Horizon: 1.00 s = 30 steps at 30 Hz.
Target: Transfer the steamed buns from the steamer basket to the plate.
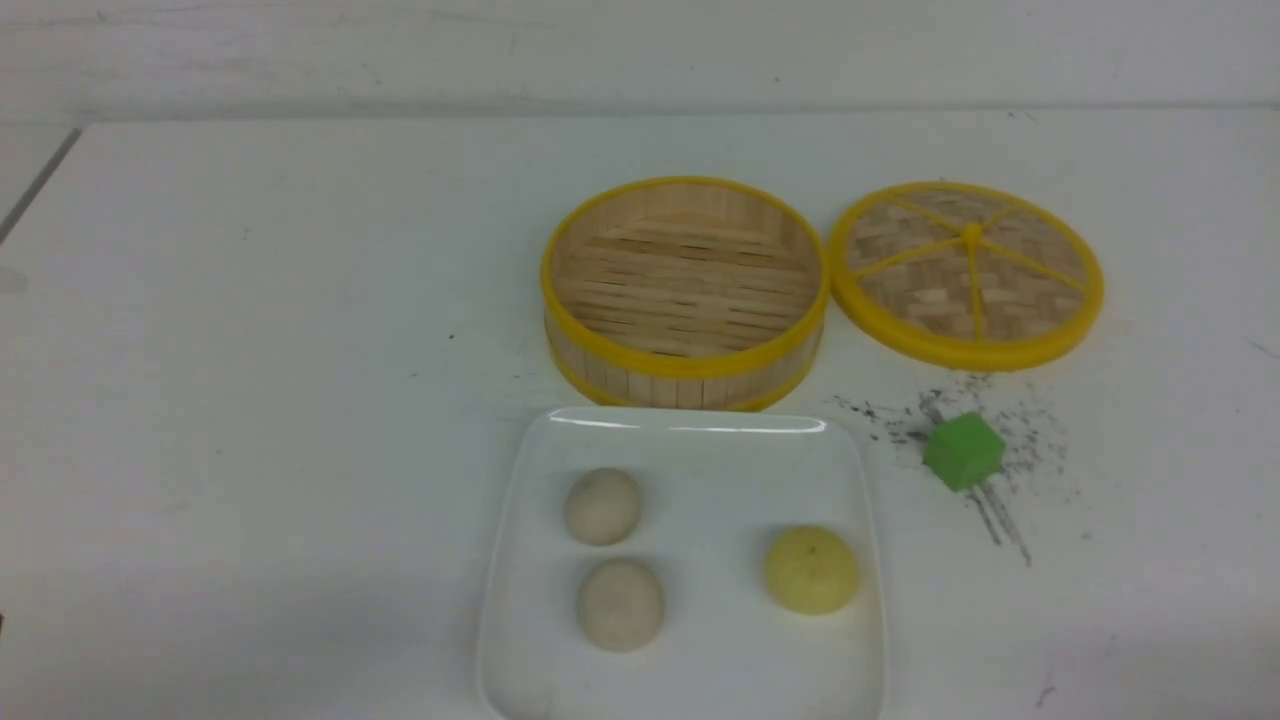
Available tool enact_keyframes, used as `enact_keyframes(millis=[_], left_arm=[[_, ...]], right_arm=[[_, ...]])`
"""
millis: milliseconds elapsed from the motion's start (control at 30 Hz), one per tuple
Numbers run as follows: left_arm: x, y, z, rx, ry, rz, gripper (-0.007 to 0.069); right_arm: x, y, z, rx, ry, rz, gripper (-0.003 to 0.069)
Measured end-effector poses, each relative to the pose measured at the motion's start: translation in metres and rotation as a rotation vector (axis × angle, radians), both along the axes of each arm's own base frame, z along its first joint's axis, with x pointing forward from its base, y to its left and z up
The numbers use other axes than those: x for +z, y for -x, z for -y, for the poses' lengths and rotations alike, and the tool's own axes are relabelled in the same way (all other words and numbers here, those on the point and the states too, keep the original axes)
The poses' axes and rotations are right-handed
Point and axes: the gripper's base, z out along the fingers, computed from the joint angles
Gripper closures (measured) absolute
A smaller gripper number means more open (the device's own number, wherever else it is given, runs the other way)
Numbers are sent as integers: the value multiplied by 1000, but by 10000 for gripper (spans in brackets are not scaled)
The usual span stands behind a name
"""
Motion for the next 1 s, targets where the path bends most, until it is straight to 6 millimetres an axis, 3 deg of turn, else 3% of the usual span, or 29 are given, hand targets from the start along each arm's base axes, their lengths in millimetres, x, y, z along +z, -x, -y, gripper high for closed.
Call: enact_keyframes(millis=[200, 533, 1000], left_arm=[[5, 1, 11, -122, 34, 47, 381], [-1, 1, 9, -93, 377, -39, 381], [-12, 1, -2, 52, 322, -140, 381]], right_arm=[[0, 0, 0, 0, 0, 0, 419], [0, 0, 0, 0, 0, 0, 419], [0, 0, 0, 0, 0, 0, 418]])
